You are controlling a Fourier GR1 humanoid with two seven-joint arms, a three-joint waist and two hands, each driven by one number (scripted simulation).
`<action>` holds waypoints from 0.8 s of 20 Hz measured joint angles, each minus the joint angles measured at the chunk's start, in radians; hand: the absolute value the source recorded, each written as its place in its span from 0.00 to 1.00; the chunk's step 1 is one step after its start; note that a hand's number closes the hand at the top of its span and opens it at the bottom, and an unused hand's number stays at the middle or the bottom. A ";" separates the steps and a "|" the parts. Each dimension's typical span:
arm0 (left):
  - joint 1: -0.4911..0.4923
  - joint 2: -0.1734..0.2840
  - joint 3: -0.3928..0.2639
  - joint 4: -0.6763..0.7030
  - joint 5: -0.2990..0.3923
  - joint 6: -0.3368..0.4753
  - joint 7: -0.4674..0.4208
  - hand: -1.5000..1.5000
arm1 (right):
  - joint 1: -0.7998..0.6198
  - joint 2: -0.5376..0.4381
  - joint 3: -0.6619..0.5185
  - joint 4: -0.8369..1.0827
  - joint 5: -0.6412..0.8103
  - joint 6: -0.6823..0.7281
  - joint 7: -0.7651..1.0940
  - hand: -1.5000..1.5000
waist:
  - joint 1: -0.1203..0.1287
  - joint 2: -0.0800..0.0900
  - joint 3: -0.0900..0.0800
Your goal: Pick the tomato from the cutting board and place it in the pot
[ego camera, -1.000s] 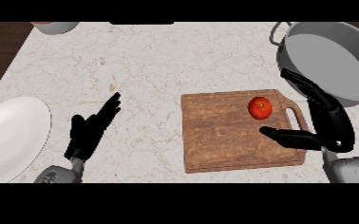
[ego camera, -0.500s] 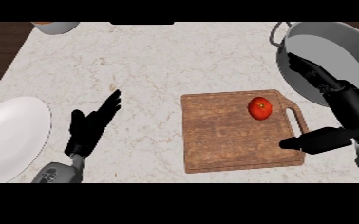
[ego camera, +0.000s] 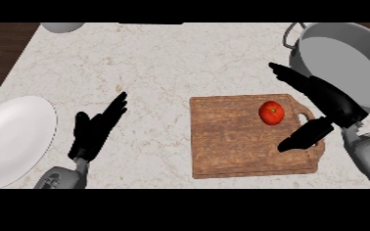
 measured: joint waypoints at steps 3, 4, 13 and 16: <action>-0.002 -0.004 0.010 -0.013 -0.001 -0.007 0.012 0.50 | -0.017 0.021 0.032 0.097 0.064 0.052 -0.041 0.00 | -0.003 0.000 0.000; -0.009 -0.006 0.015 0.004 -0.005 -0.016 0.002 0.50 | -0.023 0.022 0.027 0.142 0.083 0.071 -0.075 0.00 | -0.004 0.000 0.000; 0.017 -0.033 0.052 -0.020 -0.049 -0.034 0.013 0.50 | -0.046 0.079 -0.065 0.379 0.249 0.106 -0.300 0.00 | -0.011 -0.002 0.001; 0.010 -0.056 0.063 -0.002 -0.066 -0.039 0.009 0.50 | -0.052 0.088 -0.105 0.449 0.275 0.140 -0.371 0.00 | -0.013 -0.002 0.001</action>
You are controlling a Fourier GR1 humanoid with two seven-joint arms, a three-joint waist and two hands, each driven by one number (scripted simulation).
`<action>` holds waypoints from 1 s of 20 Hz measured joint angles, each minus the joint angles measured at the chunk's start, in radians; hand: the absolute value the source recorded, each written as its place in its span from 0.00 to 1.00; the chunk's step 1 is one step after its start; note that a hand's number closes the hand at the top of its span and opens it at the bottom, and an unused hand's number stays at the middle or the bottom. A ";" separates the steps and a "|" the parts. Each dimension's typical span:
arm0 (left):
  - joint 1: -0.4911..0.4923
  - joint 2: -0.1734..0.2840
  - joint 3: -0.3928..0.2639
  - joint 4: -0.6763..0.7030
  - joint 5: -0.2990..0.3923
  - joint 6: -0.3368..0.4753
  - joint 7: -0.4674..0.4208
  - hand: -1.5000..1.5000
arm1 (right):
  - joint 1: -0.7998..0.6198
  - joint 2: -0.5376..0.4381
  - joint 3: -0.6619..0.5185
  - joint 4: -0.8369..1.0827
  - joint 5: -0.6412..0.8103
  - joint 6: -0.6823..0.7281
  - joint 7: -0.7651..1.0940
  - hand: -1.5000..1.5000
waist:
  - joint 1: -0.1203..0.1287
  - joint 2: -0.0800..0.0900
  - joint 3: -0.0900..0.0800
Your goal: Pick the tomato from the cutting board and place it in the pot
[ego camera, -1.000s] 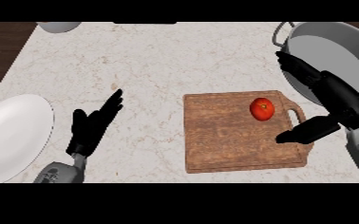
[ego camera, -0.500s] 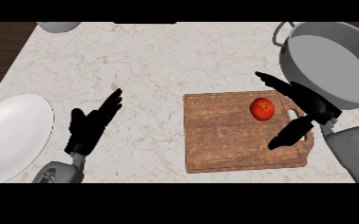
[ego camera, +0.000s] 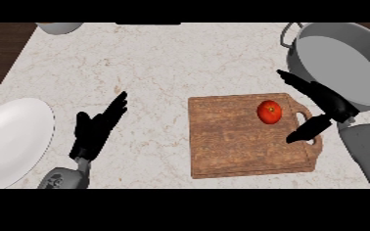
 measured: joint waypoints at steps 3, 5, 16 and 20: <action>0.000 -0.010 0.000 -0.024 -0.012 0.005 0.025 0.50 | -0.010 0.014 -0.032 0.062 -0.020 0.054 -0.056 0.00 | 0.001 0.000 0.000; 0.007 -0.011 0.003 -0.030 -0.015 -0.003 0.022 0.50 | -0.004 0.040 -0.041 0.095 -0.025 0.068 -0.099 0.00 | 0.001 0.000 0.000; 0.018 -0.046 0.021 -0.026 -0.059 -0.013 0.016 0.50 | -0.064 0.139 -0.126 0.301 -0.061 0.182 -0.179 0.00 | 0.002 0.000 0.000; 0.027 -0.048 0.034 -0.061 -0.058 -0.028 0.041 0.50 | -0.097 0.182 -0.145 0.409 -0.040 0.183 -0.222 0.00 | 0.004 -0.001 -0.001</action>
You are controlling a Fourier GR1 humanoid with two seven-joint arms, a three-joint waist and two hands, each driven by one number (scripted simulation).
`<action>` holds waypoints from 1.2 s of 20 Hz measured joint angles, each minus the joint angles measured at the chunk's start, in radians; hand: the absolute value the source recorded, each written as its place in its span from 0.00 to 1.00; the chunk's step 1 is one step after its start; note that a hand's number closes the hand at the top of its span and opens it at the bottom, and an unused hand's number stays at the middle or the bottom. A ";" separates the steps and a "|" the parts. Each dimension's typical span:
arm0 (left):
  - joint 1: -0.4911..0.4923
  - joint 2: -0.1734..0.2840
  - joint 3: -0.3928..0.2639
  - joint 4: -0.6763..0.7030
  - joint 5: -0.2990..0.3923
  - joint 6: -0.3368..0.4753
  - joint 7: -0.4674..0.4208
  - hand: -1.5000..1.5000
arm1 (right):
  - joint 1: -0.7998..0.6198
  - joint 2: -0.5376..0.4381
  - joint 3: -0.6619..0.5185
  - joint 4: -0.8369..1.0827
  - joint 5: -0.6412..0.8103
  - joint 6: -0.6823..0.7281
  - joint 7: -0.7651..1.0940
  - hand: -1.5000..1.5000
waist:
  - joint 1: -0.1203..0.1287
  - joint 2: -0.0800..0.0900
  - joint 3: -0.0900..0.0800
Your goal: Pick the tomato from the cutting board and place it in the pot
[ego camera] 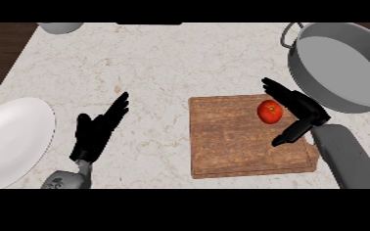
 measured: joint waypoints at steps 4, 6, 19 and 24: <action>-0.003 0.001 0.014 0.033 -0.010 -0.017 -0.027 0.50 | -0.013 0.017 0.024 0.084 0.082 -0.047 -0.147 1.00 | 0.001 -0.005 -0.007; 0.010 -0.011 0.002 0.022 -0.021 -0.011 -0.026 0.50 | -0.030 0.012 0.040 0.117 0.131 -0.080 -0.212 1.00 | 0.005 -0.005 -0.007; -0.018 -0.006 0.041 0.026 -0.013 -0.039 0.001 0.50 | -0.051 0.033 -0.014 0.239 0.122 -0.155 -0.400 1.00 | 0.006 -0.010 -0.009; 0.007 -0.006 0.053 0.023 -0.012 -0.028 -0.014 0.50 | 0.044 -0.204 -0.154 0.282 0.016 -0.159 -0.428 1.00 | -0.029 0.003 0.003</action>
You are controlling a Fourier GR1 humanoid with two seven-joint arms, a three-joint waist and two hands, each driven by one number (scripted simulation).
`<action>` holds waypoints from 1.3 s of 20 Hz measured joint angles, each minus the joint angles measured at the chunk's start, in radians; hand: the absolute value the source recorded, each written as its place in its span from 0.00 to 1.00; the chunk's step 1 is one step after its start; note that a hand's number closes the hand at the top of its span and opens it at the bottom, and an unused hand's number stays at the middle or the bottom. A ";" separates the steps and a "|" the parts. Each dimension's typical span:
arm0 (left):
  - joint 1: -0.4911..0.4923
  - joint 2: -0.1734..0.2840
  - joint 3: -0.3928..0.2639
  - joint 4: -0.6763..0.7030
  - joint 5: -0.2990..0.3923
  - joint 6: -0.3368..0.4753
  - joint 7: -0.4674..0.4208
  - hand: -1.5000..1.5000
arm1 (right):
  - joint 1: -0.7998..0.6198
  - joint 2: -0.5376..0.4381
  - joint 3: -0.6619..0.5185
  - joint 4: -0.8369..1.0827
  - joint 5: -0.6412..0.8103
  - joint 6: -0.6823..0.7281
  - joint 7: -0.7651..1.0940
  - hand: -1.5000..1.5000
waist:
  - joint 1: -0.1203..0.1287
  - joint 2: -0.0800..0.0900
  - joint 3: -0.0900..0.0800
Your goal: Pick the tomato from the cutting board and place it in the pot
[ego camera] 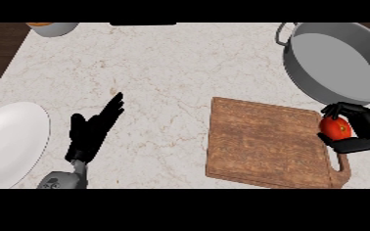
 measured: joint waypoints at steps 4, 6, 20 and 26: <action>0.007 -0.001 0.005 -0.005 0.000 0.004 -0.007 0.50 | 0.072 -0.182 -0.104 0.047 -0.074 -0.003 -0.029 1.00 | -0.009 0.007 0.006; 0.009 0.002 0.003 -0.001 -0.002 -0.004 -0.020 0.50 | 0.099 -0.241 -0.142 0.074 -0.102 0.002 -0.041 1.00 | 0.001 0.009 0.007; -0.035 -0.011 -0.004 0.033 -0.008 -0.025 -0.019 0.50 | 0.116 -0.430 -0.185 0.118 -0.072 -0.131 -0.141 1.00 | 0.041 0.008 0.006; -0.031 -0.020 -0.007 0.027 -0.018 -0.026 -0.009 0.50 | 0.021 -0.461 -0.160 0.116 -0.019 -0.179 -0.129 1.00 | 0.045 0.005 0.003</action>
